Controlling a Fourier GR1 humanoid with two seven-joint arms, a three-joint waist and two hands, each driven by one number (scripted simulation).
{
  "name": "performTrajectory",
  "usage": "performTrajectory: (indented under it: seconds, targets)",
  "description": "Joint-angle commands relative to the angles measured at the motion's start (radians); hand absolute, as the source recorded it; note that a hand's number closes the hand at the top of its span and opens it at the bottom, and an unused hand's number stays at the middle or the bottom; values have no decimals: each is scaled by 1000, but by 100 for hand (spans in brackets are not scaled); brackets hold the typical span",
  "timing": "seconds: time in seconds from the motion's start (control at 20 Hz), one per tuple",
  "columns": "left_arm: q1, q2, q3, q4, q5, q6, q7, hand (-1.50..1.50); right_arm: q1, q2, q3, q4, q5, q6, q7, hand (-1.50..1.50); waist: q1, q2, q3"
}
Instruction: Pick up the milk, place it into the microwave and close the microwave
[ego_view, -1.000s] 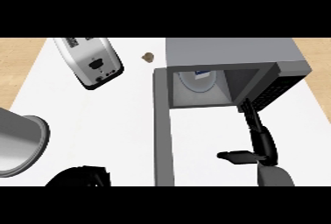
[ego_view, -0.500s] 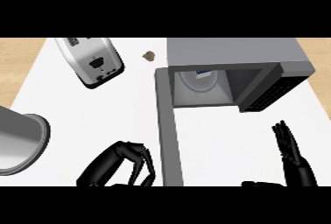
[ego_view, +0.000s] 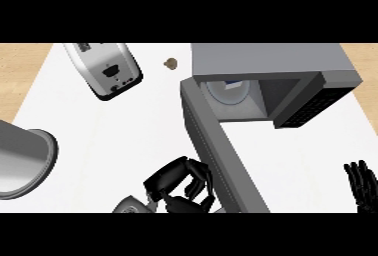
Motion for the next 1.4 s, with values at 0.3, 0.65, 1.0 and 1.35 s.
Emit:
performTrajectory:
  seconds: [0.3, 0.65, 1.0, 1.35]
  targets:
    - [-222, -4, -388, 292, 264, 393, -62, 150, 25, -56, -42, -154, -147, 119, 44, -150, -51, 9, -3]
    - [-305, -4, -475, 287, 381, 624, -28, 150, -4, -96, -54, -206, -183, 158, 30, -150, -102, 17, -4]
    - [-372, -4, -427, 279, 521, 752, -117, 150, -6, -128, -31, -278, -231, 205, 101, -150, -151, 31, -9]
    - [-448, -4, -379, 270, 676, 804, -191, 150, -38, -170, -35, -307, -285, 233, 161, -150, -195, 49, -10]
